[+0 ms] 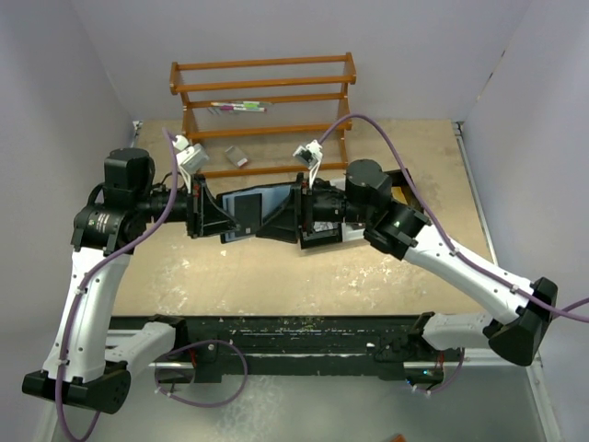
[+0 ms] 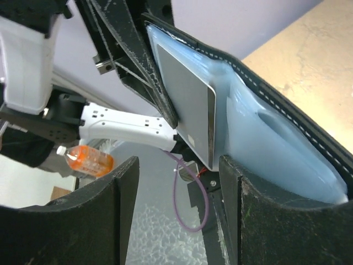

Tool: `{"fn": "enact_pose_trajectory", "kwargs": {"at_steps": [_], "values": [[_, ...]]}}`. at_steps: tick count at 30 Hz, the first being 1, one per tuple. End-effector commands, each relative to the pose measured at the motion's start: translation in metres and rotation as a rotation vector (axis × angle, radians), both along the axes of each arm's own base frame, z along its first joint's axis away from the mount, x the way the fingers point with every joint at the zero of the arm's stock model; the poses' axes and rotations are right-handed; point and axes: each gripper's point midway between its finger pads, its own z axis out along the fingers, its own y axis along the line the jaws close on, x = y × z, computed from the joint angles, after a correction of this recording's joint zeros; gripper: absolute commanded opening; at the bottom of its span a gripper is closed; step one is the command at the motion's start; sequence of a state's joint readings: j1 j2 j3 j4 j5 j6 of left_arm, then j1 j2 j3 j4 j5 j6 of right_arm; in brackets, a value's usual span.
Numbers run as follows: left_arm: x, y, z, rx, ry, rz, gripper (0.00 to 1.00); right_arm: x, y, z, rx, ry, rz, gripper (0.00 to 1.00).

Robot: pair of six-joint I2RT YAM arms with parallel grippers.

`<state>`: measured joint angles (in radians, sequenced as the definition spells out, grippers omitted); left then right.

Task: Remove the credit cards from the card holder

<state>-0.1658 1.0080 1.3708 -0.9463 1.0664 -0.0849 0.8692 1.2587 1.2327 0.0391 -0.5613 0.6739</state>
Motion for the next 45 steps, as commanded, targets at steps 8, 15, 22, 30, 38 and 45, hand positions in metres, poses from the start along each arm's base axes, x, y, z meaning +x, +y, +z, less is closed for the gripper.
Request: {"fn": "enact_pose_trajectory", "kwargs": {"at_steps": [8,15,22,30,38,45], "values": [[-0.057,-0.01,0.051,-0.195,-0.071,-0.302,0.0,-0.033,-0.01,0.039,0.163,-0.097,0.165,0.52],[-0.066,-0.01,0.054,-0.227,-0.039,-0.35,0.0,-0.033,-0.007,0.052,0.207,-0.101,0.177,0.42],[-0.072,-0.009,0.057,-0.242,-0.029,-0.376,0.0,-0.031,-0.002,0.065,0.251,-0.105,0.185,0.38],[-0.079,-0.008,0.063,-0.254,-0.026,-0.394,0.01,-0.02,-0.01,0.071,0.22,-0.131,0.116,0.44],[-0.08,-0.008,0.062,-0.256,-0.021,-0.393,0.01,0.0,-0.018,0.063,0.135,-0.156,-0.012,0.45],[-0.079,-0.009,0.061,-0.255,-0.018,-0.391,0.01,0.001,-0.004,0.075,0.205,-0.156,0.04,0.41]]}}
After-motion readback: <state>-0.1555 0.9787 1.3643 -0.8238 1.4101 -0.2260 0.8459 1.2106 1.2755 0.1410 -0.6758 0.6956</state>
